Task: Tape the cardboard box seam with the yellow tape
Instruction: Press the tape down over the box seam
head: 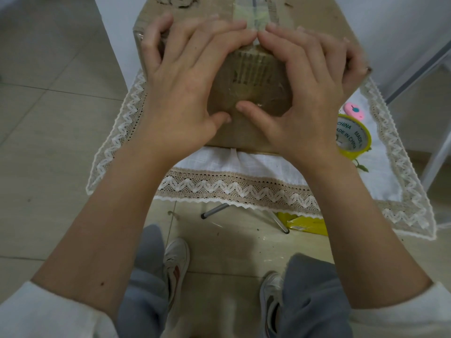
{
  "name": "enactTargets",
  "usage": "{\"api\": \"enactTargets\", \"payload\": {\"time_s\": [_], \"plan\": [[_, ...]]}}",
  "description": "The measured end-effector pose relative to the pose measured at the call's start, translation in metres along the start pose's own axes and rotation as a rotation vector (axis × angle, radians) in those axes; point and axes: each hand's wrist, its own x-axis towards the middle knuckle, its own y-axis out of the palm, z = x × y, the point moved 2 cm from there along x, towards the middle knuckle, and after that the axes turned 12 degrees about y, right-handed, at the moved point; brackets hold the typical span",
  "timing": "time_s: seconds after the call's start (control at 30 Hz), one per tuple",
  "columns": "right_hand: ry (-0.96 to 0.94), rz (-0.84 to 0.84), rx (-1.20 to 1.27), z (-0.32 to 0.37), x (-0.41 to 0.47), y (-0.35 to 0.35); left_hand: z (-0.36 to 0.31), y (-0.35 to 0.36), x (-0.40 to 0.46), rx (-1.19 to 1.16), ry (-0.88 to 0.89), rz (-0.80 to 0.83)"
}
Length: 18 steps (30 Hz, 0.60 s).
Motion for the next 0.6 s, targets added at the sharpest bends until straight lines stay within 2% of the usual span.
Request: {"api": "enactTargets", "payload": {"time_s": [0.33, 0.6], "plan": [[-0.026, 0.096, -0.095, -0.0041, -0.0025, -0.0009, -0.0011, -0.0036, 0.0002, -0.05, 0.016, -0.004], [-0.017, 0.037, -0.043, -0.0019, -0.0022, -0.003, 0.0019, 0.0039, 0.0001, -0.061, 0.017, -0.16]]}}
